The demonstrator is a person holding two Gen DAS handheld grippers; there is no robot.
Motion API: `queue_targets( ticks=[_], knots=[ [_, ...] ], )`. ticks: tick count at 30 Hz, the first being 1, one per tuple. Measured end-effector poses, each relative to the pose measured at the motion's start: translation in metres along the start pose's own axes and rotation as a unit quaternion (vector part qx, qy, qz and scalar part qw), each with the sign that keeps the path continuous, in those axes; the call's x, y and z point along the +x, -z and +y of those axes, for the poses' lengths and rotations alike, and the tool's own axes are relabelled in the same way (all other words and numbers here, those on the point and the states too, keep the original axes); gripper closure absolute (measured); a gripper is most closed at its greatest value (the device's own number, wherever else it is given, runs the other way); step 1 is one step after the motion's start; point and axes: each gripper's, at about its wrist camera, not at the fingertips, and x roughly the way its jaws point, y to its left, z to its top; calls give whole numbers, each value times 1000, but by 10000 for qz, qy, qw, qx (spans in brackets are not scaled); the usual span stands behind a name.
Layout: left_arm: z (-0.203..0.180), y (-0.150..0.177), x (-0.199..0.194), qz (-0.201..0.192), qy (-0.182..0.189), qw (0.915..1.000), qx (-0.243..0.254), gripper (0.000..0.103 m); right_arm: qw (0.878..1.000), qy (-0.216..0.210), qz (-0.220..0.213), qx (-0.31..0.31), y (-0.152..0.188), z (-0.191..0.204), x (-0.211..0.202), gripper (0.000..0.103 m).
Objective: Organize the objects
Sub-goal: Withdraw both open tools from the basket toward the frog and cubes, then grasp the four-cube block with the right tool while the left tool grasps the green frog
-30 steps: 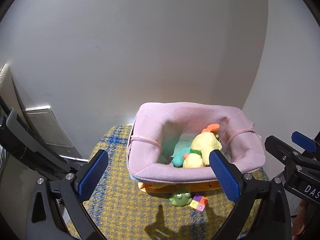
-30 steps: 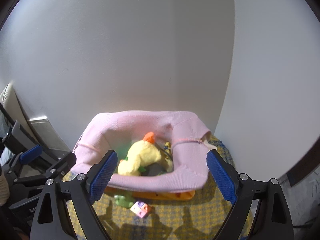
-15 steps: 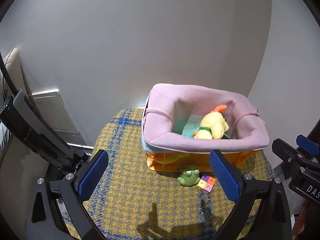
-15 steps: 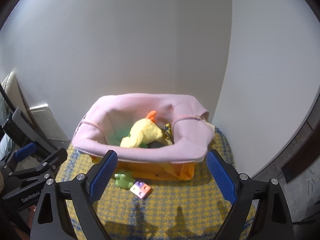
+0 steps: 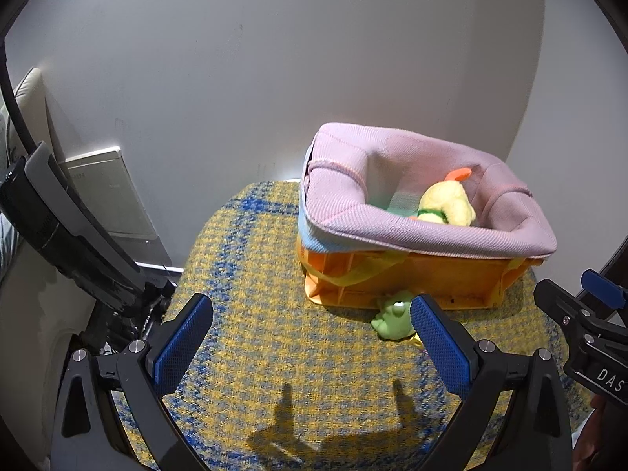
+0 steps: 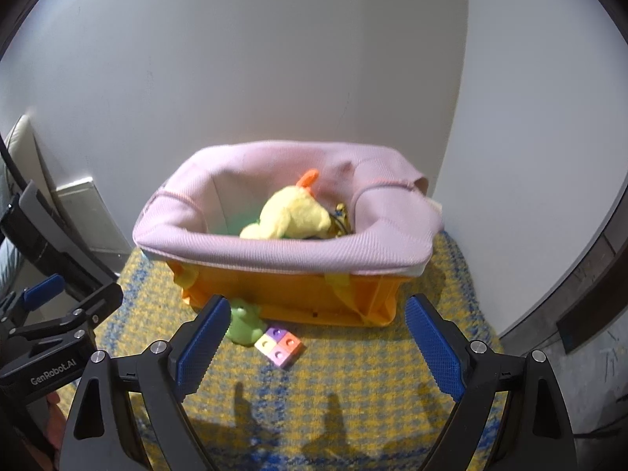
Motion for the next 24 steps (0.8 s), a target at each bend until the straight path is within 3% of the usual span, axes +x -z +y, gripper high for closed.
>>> queue_targets(
  ticks=[24],
  knots=[
    [23, 63, 69, 343, -254, 9990, -120, 0, 9977, -271, 615, -22, 67, 22, 98, 12]
  ],
)
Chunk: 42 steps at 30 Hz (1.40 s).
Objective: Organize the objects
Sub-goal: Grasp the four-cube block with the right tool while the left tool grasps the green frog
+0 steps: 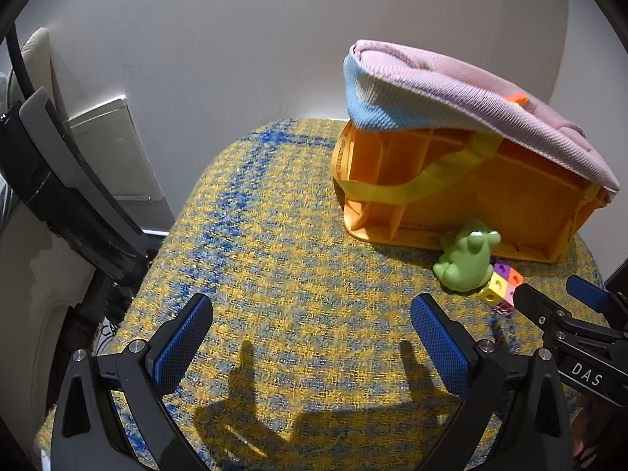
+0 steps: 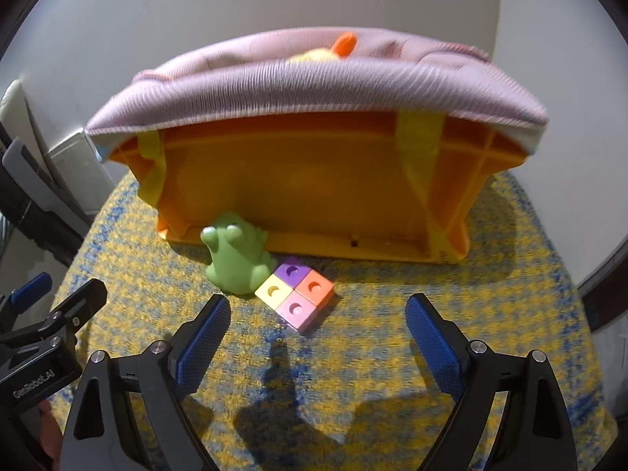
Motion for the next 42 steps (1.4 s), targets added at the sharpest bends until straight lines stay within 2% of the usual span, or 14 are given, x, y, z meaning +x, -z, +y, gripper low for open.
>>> queue_targets(
  ticks=[19, 22, 25, 27, 29, 38, 42],
  knots=[
    [14, 15, 33, 497, 193, 9976, -433, 0, 9997, -102, 115, -178, 7, 4, 39, 14],
    [13, 15, 34, 526, 189, 9976, -405, 0, 9996, -157, 87, -233, 9, 7, 39, 18],
    [13, 16, 33, 550, 182, 9976, -380, 0, 9992, -227, 58, -316, 12, 11, 36, 29],
    [13, 15, 32, 549, 181, 9976, -370, 0, 9989, -291, 87, -360, 13, 13, 34, 42],
    [13, 15, 32, 546, 176, 9977, -359, 0, 9987, -331, 147, -361, 16, 14, 35, 47],
    [13, 13, 29, 497, 162, 9980, -346, 0, 9989, -235, 147, -367, 22, 11, 25, 47],
    [5, 9, 25, 471, 280, 9978, -372, 0, 9994, -127, 115, -312, 25, -2, 9, 47]
  ],
)
